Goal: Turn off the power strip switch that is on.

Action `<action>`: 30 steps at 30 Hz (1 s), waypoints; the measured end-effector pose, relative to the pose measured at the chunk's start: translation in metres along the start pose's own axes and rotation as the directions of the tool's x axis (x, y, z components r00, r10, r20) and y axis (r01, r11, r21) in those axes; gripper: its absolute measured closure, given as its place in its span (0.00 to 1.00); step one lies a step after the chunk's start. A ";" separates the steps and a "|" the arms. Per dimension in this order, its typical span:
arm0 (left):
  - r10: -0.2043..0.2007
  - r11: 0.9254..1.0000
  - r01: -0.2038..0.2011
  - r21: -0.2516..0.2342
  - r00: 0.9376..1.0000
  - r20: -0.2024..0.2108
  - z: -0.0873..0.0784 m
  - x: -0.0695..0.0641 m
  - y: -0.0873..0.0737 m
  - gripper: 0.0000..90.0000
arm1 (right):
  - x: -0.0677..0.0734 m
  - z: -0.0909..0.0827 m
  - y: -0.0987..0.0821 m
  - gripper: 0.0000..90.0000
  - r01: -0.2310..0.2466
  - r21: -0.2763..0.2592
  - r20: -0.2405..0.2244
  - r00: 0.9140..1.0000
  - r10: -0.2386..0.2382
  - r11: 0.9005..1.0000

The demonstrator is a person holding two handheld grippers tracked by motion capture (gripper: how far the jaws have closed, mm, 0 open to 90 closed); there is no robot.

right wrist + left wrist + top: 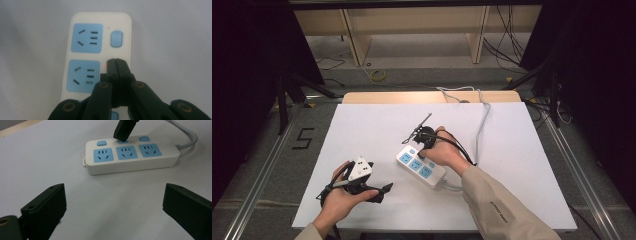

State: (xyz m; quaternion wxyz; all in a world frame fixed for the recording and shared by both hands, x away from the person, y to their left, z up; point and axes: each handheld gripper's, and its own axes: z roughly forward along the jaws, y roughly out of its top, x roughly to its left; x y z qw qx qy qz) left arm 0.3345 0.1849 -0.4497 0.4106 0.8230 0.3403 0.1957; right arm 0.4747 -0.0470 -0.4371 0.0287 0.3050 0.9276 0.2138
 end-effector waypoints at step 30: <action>0.002 1.000 -0.002 0.001 1.000 0.002 0.001 0.000 0.001 0.05 | 0.001 0.001 0.007 1.00 0.006 0.047 0.018 1.000 -0.007 0.999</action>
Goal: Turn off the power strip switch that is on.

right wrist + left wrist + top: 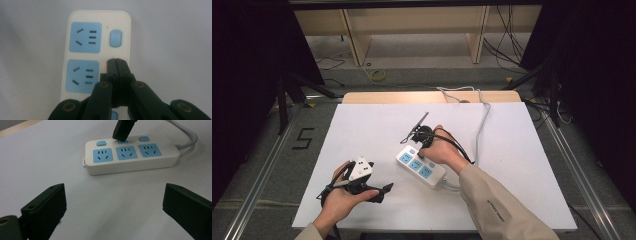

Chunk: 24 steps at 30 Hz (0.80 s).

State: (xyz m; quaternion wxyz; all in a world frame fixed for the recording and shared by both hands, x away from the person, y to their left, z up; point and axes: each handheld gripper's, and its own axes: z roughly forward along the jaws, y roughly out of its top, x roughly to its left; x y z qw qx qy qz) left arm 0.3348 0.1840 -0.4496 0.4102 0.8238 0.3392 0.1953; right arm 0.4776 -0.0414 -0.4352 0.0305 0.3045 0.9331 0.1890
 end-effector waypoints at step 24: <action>0.002 1.000 -0.002 0.002 1.000 0.001 0.001 -0.001 0.000 0.05 | 0.001 0.002 0.004 1.00 -0.001 0.026 0.011 1.000 0.001 1.000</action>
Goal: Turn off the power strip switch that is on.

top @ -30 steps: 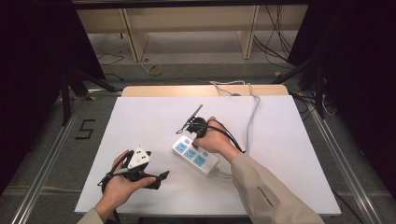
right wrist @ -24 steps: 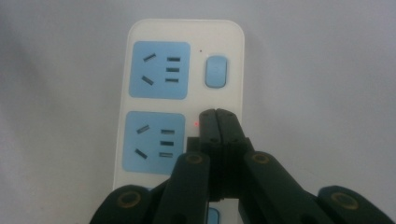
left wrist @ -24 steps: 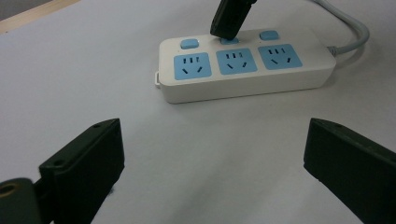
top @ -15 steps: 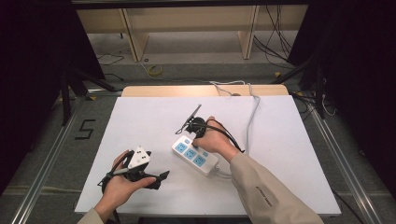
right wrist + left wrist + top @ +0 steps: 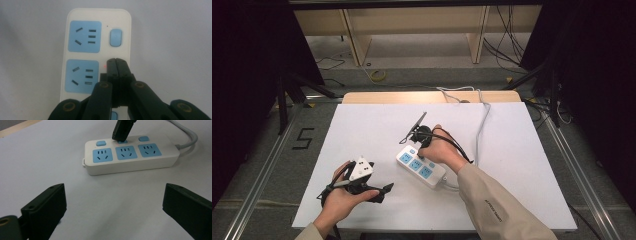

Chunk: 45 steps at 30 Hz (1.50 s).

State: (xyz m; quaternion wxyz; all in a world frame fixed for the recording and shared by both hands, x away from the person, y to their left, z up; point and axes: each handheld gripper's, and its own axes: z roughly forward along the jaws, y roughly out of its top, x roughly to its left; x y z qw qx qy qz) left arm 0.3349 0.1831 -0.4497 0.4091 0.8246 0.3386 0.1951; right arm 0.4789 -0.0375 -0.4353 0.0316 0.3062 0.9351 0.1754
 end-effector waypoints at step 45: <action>-0.004 1.000 0.004 0.000 1.000 0.002 0.000 0.001 0.000 0.05 | 0.002 0.002 0.000 1.00 -0.004 -0.032 -0.011 1.000 0.004 0.999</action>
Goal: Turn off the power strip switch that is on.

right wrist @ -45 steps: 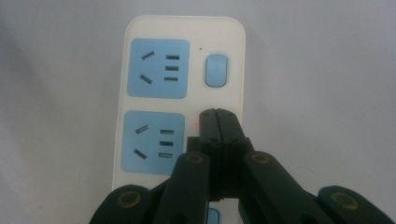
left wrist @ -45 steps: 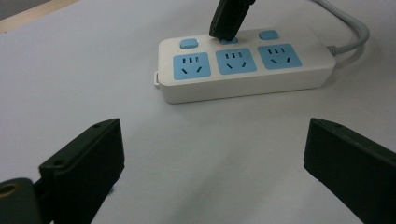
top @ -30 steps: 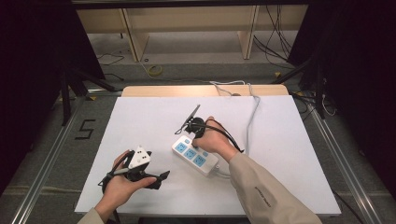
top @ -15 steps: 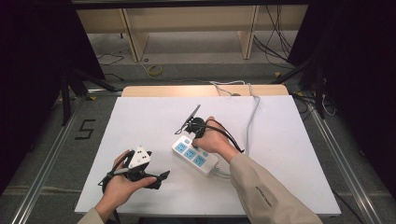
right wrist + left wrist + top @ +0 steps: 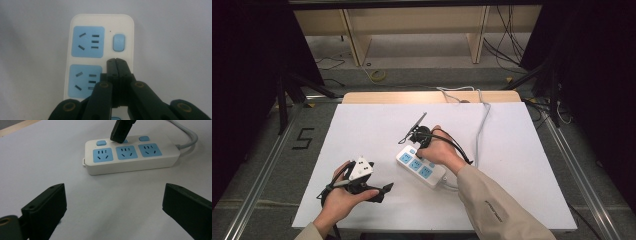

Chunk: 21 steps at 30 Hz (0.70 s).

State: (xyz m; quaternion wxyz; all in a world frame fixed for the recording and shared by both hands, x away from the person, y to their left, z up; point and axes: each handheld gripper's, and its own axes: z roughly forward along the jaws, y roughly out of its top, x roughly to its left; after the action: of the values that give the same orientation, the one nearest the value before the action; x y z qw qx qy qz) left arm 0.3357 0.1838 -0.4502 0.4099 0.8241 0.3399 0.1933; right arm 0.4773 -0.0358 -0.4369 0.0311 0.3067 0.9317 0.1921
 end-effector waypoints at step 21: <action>-0.002 1.000 0.002 0.002 1.000 -0.001 0.000 0.000 0.000 0.05 | -0.005 -0.020 -0.004 1.00 -0.006 -0.127 0.011 1.000 0.008 0.992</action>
State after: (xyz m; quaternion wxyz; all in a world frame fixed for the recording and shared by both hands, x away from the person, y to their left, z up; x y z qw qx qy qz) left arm 0.3360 0.1839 -0.4506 0.4091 0.8241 0.3410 0.1930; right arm 0.4753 -0.0488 -0.4203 0.0554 0.3085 0.9163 0.2494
